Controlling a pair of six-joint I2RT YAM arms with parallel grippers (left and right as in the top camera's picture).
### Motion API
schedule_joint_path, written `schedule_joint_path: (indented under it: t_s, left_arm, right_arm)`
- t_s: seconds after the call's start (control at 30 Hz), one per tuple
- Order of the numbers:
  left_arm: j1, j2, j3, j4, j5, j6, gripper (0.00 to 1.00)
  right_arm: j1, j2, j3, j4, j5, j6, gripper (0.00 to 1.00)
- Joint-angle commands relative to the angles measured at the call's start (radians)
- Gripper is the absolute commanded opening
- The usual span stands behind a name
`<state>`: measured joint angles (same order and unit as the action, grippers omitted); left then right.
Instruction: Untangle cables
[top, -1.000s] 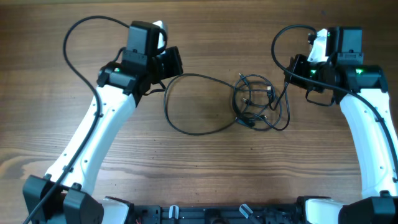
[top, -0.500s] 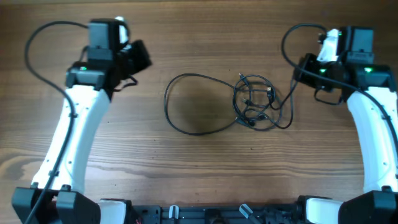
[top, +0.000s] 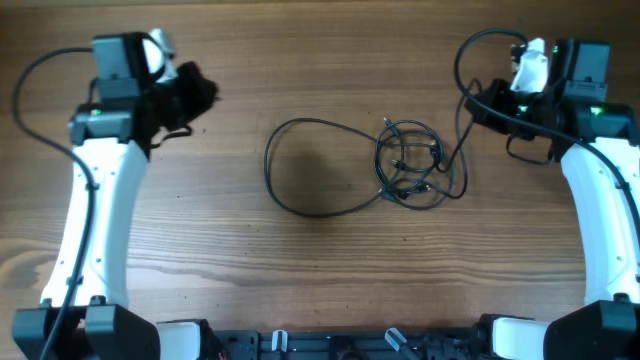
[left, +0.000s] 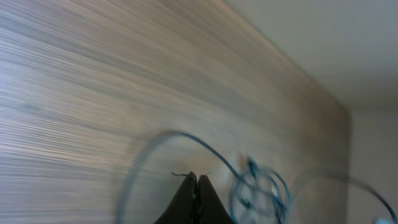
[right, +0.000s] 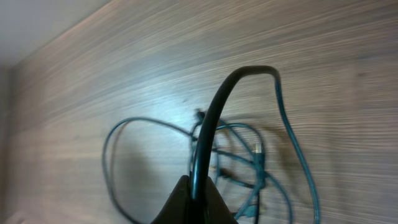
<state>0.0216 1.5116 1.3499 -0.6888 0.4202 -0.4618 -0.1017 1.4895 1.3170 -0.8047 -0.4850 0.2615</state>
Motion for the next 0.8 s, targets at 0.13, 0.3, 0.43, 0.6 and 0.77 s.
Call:
schedule_joint_path:
  t_s: [0.13, 0.3, 0.43, 0.6, 0.77]
  left_arm:
    - [-0.188, 0.032, 0.011, 0.007, 0.084, 0.013, 0.38]
    - [-0.208, 0.039, 0.011, 0.028, 0.084, 0.012, 0.48]
    - [-0.208, 0.041, 0.011, 0.058, 0.084, 0.012, 0.55]
    - [-0.208, 0.041, 0.011, 0.093, 0.084, 0.012, 0.58]
    - [-0.208, 0.043, 0.01, 0.093, 0.084, 0.013, 0.6]
  right_arm:
    - [0.007, -0.021, 0.087, 0.031, -0.326, 0.012, 0.04]
    - [0.007, -0.06, 0.319, -0.02, -0.475, 0.06, 0.04]
    - [0.007, -0.069, 0.468, -0.024, -0.572, 0.15, 0.04]
    - [0.007, -0.076, 0.578, 0.003, -0.558, 0.312, 0.05]
    - [0.093, -0.063, 0.579, -0.23, -0.048, 0.252, 0.04]
